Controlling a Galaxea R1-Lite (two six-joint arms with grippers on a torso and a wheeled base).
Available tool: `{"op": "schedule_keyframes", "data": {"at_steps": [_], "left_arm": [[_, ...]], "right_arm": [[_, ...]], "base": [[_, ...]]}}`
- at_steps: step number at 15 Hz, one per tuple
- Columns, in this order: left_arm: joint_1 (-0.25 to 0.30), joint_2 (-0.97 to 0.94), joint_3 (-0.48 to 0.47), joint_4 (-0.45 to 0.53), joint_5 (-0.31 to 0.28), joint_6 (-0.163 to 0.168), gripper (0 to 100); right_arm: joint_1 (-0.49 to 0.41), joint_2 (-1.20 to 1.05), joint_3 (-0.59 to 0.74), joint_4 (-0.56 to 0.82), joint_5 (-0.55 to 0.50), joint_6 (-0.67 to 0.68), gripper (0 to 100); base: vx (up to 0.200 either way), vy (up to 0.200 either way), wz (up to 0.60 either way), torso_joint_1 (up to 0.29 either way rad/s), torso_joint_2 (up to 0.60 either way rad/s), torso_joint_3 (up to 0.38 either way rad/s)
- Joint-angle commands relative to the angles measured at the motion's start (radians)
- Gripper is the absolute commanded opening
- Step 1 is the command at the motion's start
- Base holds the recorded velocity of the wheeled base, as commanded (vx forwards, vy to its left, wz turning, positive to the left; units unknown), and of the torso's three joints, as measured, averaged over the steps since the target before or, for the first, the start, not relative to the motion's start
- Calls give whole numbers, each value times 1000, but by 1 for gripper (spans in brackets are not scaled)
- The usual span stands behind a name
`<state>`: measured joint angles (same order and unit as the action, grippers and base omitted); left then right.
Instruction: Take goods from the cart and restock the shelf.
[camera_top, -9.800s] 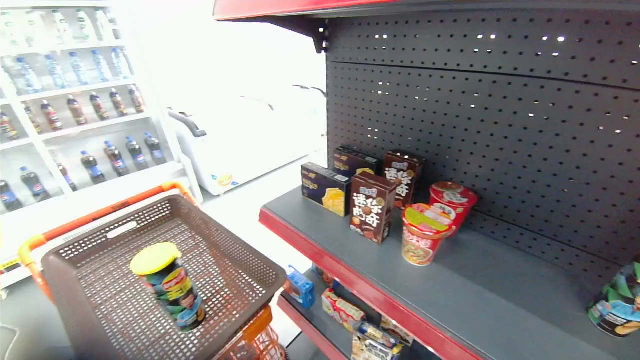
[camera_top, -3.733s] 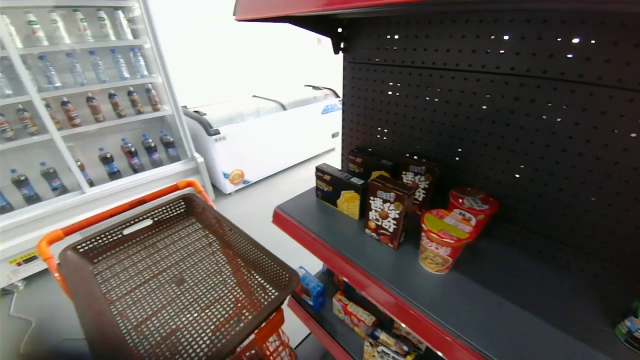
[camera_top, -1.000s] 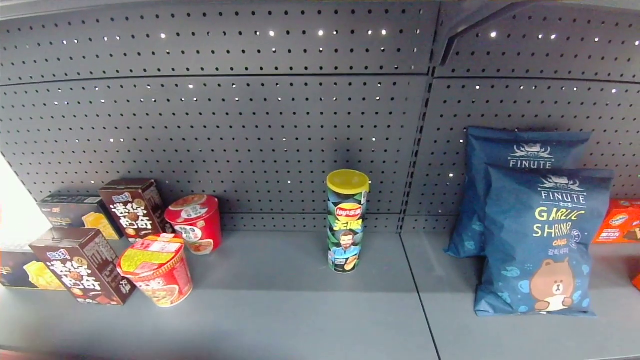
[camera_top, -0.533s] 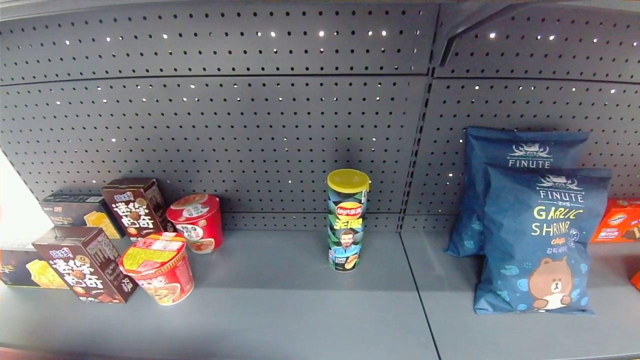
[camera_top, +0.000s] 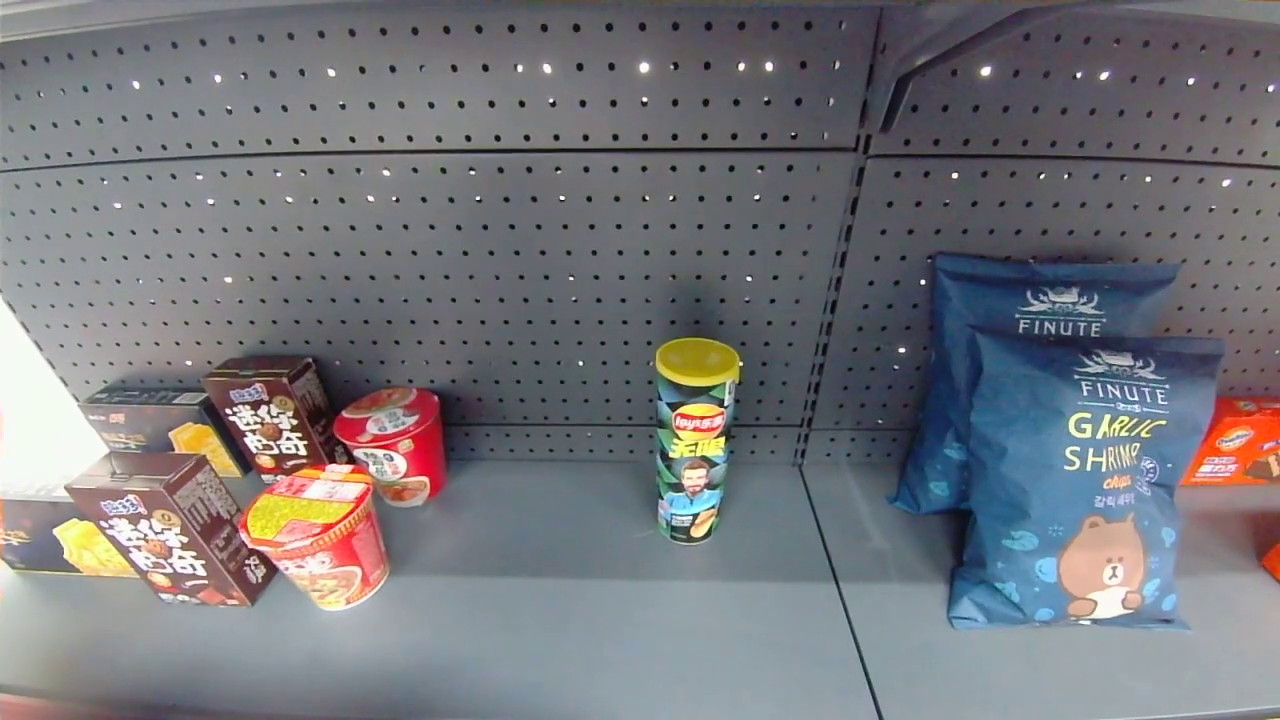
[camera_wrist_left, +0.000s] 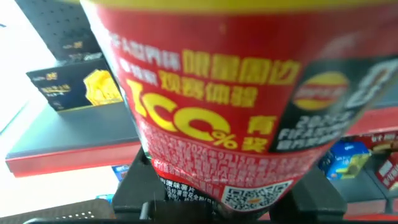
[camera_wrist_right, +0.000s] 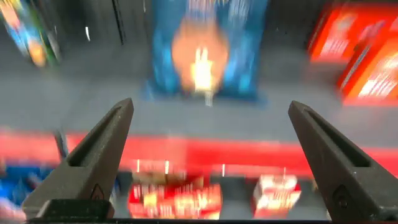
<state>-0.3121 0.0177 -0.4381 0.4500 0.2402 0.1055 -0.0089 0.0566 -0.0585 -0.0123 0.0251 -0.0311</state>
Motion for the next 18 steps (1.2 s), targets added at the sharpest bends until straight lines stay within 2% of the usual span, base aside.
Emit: {"op": "schedule_keyframes", "data": {"at_steps": [1, 2, 3, 5, 6, 8, 12, 13, 16, 18], "left_arm": [[-5, 16, 45, -8, -4, -1, 0], [-5, 15, 56, -11, -4, -3, 0], [-18, 13, 85, -13, -4, -15, 0], [-39, 13, 82, -13, -2, -32, 0], [-48, 13, 79, -13, 2, -46, 0], [-48, 13, 79, -13, 1, -49, 0], [-58, 13, 78, -13, -1, -53, 0], [-62, 13, 76, -13, 1, -67, 0], [-64, 13, 76, -13, -1, -72, 0], [-73, 11, 73, -13, -1, -72, 0]], "right_arm": [[35, 578, -547, -64, 99, -15, 100], [56, 586, -538, -57, 139, -21, 100], [161, 606, -480, -44, 269, -46, 100], [279, 649, -442, -52, 274, -96, 100], [369, 680, -442, -57, 283, -76, 100], [451, 755, -466, -64, 332, -21, 100], [506, 945, -520, -150, 357, -23, 100], [504, 1019, -543, -198, 377, -26, 100], [507, 1187, -606, -281, 404, -72, 100], [498, 1327, -659, -359, 512, -135, 100]], "base": [[0, 0, 0, 0, 0, 0], [0, 0, 0, 0, 0, 0], [0, 0, 0, 0, 0, 0], [0, 0, 0, 0, 0, 0], [0, 0, 0, 0, 0, 0], [0, 0, 0, 0, 0, 0], [0, 0, 0, 0, 0, 0], [0, 0, 0, 0, 0, 0], [0, 0, 0, 0, 0, 0], [0, 0, 0, 0, 0, 0]]}}
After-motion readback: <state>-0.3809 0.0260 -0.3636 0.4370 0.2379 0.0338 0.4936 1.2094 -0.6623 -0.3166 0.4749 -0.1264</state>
